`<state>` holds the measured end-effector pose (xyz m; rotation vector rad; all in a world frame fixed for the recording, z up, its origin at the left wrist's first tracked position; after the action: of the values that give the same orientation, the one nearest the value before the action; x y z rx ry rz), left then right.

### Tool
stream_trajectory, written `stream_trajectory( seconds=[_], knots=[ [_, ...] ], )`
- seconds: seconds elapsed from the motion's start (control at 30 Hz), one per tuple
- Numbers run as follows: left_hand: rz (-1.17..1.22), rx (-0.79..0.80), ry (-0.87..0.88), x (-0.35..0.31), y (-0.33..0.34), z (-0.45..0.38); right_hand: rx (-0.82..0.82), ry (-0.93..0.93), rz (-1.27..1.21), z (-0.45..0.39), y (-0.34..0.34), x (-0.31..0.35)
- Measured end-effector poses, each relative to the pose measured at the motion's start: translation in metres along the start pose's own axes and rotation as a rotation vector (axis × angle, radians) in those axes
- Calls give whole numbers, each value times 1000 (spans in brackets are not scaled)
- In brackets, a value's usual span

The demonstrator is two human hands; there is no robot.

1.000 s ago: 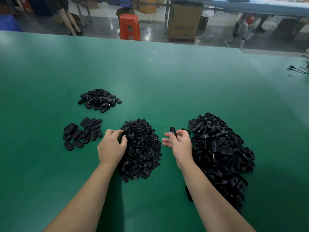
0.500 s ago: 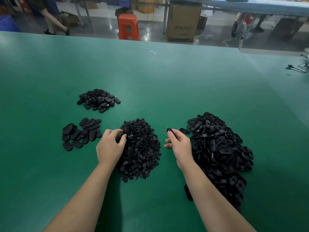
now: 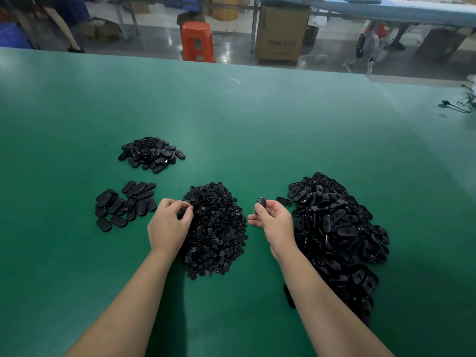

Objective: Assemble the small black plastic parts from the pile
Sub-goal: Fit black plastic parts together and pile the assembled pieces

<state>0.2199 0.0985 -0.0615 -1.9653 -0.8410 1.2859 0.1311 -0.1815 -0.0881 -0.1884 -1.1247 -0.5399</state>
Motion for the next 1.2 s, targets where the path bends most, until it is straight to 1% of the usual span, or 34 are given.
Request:
stream_trajectory(
  seconds=[0.17, 0.3, 0.4, 0.53, 0.67, 0.73, 1.03, 1.2],
  knots=[
    [114, -39, -31, 3, -6, 0, 8, -45, 18, 0, 5, 1],
    [289, -19, -119, 12, -1, 3, -27, -95, 104, 1, 7, 2],
    [428, -22, -161, 21, -3, 2, -32, -97, 122, 2, 8, 1],
    [512, -62, -190, 21, -9, 3, -23, -96, 152, 2, 8, 0],
    [450, 48, -130, 2, 3, 2, -23, -93, 193, 3, 9, 0],
    [402, 76, -114, -2, 6, 1, -25, -98, 214, 3, 10, 0],
    [406, 109, -92, -10, 3, -2, -27, -117, 267, 4, 10, 2],
    [438, 113, -20, -23, -3, -4, -26, -110, 214, 4, 8, 0]
  ],
)
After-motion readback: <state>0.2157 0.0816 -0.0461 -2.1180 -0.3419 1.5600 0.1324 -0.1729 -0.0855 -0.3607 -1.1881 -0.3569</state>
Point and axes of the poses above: each hand's wrist, its own z-axis away from the middle knuckle, its own y-axis out of the palm, x = y × z, the point moved 10 cm from there along -z, towards the middle knuckle, and after that the axes turned 13 degrees about y, right-handed, at the moved point
